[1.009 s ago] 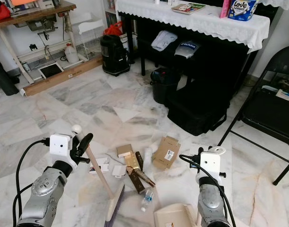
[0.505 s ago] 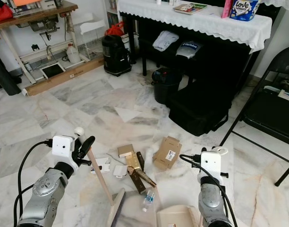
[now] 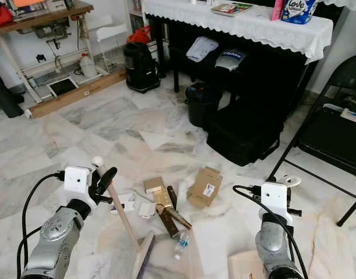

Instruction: Sweep floor

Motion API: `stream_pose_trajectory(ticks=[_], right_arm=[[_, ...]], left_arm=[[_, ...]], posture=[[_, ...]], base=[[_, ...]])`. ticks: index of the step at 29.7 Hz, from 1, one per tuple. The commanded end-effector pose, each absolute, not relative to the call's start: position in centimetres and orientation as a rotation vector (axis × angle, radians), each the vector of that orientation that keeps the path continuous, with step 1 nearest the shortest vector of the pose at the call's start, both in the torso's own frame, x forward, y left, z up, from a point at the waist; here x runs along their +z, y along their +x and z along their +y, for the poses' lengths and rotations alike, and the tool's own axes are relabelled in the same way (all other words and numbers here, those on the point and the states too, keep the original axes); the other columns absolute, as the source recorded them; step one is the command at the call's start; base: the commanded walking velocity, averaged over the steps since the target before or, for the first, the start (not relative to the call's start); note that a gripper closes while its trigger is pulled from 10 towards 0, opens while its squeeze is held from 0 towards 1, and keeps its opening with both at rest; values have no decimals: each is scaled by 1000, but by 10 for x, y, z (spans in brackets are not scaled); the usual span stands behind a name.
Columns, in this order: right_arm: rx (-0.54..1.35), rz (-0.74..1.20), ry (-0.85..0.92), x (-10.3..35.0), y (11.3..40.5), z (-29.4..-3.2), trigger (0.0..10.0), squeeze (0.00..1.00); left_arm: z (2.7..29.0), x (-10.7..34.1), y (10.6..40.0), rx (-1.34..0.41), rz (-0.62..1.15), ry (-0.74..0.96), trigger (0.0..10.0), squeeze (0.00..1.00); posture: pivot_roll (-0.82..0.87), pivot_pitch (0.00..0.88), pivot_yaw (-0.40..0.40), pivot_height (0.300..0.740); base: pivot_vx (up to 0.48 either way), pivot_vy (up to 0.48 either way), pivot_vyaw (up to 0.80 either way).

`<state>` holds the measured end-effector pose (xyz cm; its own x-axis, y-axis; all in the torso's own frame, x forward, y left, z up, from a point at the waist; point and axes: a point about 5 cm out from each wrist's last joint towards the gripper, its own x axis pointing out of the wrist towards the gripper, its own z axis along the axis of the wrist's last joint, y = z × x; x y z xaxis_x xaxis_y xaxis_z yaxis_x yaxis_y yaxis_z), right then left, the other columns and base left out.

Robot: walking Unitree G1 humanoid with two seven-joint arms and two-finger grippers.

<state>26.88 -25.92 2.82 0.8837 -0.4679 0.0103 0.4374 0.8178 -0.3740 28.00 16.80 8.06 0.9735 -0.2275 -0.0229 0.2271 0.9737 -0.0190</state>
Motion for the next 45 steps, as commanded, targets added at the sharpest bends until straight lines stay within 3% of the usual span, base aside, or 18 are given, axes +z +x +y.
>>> stream_pose_trajectory(ticks=[1, 17, 18, 19, 20, 40, 41, 43, 44, 45], right_arm=[[-482, 38, -371, 37, 277, -255, 10000, 0], [-503, 36, -272, 39, 279, -260, 10000, 0], [-499, 38, -272, 39, 279, -260, 10000, 267], [-498, 38, -274, 38, 278, -259, 10000, 969], [-498, 40, -273, 38, 277, -259, 10000, 1000], [-488, 88, -259, 28, 270, -261, 10000, 1000], [-489, 95, -260, 27, 269, -260, 10000, 631], [-489, 99, -261, 27, 269, -260, 10000, 631], [-485, 106, -256, 26, 269, -259, 10000, 0], [-474, 112, -243, 24, 269, -258, 10000, 0]], left_arm=[[171, 87, 282, -225, -5, -20, 10000, 0], [168, 89, 281, -234, -17, -30, 10000, 0], [168, 89, 281, -234, -18, -31, 10000, 0], [168, 89, 281, -234, -19, -32, 10000, 0], [168, 89, 281, -234, -20, -33, 10000, 0], [167, 87, 280, -245, -10, -36, 10000, 0], [166, 87, 280, -247, -8, -35, 10000, 0], [166, 87, 280, -249, -7, -35, 10000, 0], [166, 87, 280, -249, -6, -35, 10000, 0], [166, 86, 280, -249, -4, -35, 10000, 0]], posture=[[160, 0, 53, 740], [157, 0, 54, 740], [157, 0, 54, 740], [159, 0, 54, 740], [158, 0, 55, 740], [154, 0, 54, 740], [152, 0, 54, 740], [152, 0, 54, 740], [149, 0, 54, 740], [148, 0, 53, 740]], base=[[0, 0, 0], [0, 0, 0], [0, 0, 0], [0, 0, 0], [0, 0, 0], [0, 0, 0], [0, 0, 0], [0, 0, 0], [0, 0, 0], [0, 0, 0]])
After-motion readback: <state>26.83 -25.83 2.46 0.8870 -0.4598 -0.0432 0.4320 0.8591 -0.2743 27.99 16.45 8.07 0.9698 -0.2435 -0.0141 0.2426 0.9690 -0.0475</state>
